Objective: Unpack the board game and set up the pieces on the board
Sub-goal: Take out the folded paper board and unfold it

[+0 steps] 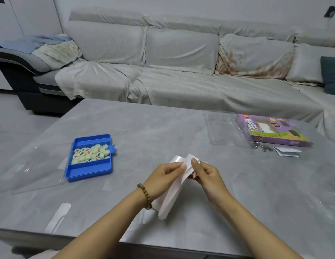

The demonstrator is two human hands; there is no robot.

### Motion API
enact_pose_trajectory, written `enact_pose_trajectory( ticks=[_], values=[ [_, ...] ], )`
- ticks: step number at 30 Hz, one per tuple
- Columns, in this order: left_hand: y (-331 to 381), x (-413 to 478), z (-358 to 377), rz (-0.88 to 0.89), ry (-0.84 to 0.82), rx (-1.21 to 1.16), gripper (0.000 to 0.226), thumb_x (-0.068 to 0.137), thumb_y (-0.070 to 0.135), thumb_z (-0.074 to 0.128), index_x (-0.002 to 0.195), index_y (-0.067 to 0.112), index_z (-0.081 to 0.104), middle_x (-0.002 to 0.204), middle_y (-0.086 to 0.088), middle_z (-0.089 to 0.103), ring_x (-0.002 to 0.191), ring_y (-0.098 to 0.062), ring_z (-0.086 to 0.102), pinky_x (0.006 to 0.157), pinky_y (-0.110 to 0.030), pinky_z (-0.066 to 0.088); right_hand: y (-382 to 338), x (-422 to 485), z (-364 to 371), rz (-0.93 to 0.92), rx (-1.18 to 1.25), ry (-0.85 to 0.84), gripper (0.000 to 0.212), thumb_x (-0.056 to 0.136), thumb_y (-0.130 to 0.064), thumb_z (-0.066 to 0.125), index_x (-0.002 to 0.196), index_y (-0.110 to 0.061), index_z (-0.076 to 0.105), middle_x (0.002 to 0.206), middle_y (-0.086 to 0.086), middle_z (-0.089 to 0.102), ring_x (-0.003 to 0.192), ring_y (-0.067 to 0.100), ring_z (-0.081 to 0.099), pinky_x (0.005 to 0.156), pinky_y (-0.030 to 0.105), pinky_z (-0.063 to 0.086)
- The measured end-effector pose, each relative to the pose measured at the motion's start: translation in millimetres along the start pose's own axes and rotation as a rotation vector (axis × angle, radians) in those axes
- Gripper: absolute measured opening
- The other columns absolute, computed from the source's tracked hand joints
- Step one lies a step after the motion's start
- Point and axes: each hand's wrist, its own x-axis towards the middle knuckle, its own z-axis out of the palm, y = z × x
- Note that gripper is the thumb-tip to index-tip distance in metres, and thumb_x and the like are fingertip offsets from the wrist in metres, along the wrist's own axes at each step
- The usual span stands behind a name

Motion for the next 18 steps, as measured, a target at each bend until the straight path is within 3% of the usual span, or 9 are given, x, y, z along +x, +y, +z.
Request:
enact_pose_trajectory(
  ticks=[3,5,8,12,15,18],
  values=[
    [-0.7,-0.9,1.8,0.012,-0.004,-0.021,0.022,0.096,0.028,0.048,0.099,0.029,0.07,0.066,0.019,0.06,0.066,0.0,0.051,0.066,-0.009,0.037,1.5,-0.1,-1.6,-0.014,0.021,0.004,0.039,0.078,-0.041,0.058,0.045,-0.02,0.051,0.075,0.018,0.05,0.08,0.025,0.056,0.084,0.029,0.055],
    [0.5,-1.8,3.3,0.025,-0.024,-0.026,0.019,0.093,0.033,0.052,0.098,0.033,0.071,0.073,0.017,0.064,0.072,0.0,0.055,0.067,-0.011,0.038,1.5,-1.0,-1.9,-0.027,0.035,-0.002,0.039,0.079,-0.04,0.056,0.045,-0.021,0.051,0.072,0.016,0.049,0.078,0.024,0.054,0.08,0.025,0.055],
    [6.9,-3.0,2.7,0.019,-0.038,-0.047,0.02,0.092,0.023,0.057,0.109,0.024,0.067,0.081,0.018,0.07,0.073,0.009,0.06,0.063,-0.005,0.042,1.2,-0.2,-4.0,0.01,0.183,-0.013,0.04,0.08,-0.038,0.055,0.045,-0.019,0.049,0.073,0.013,0.058,0.083,0.023,0.062,0.078,0.023,0.052],
    [12.3,-0.7,-5.8,-0.072,0.015,-0.081,0.029,0.091,0.027,0.056,0.118,0.022,0.063,0.101,0.006,0.07,0.084,-0.001,0.067,0.069,-0.014,0.052,-2.4,2.1,-8.0,0.03,0.271,-0.004,0.04,0.079,-0.038,0.055,0.045,-0.018,0.044,0.064,0.001,0.06,0.083,0.02,0.062,0.078,0.023,0.052],
    [11.4,0.0,-6.1,-0.065,0.004,-0.094,0.03,0.082,0.038,0.063,0.111,0.029,0.065,0.1,0.009,0.072,0.092,-0.003,0.067,0.076,-0.02,0.055,0.7,1.3,-7.3,-0.012,0.159,-0.002,0.04,0.08,-0.039,0.057,0.047,-0.018,0.047,0.074,0.014,0.055,0.085,0.023,0.062,0.079,0.023,0.052],
    [9.1,-0.9,-1.4,-0.043,-0.016,-0.039,0.022,0.079,0.038,0.071,0.1,0.039,0.063,0.094,0.013,0.073,0.095,-0.001,0.066,0.083,-0.025,0.054,2.7,-0.6,-5.5,-0.018,0.111,0.011,0.039,0.078,-0.041,0.058,0.047,-0.019,0.05,0.073,0.015,0.052,0.082,0.024,0.059,0.077,0.021,0.052]
  ],
)
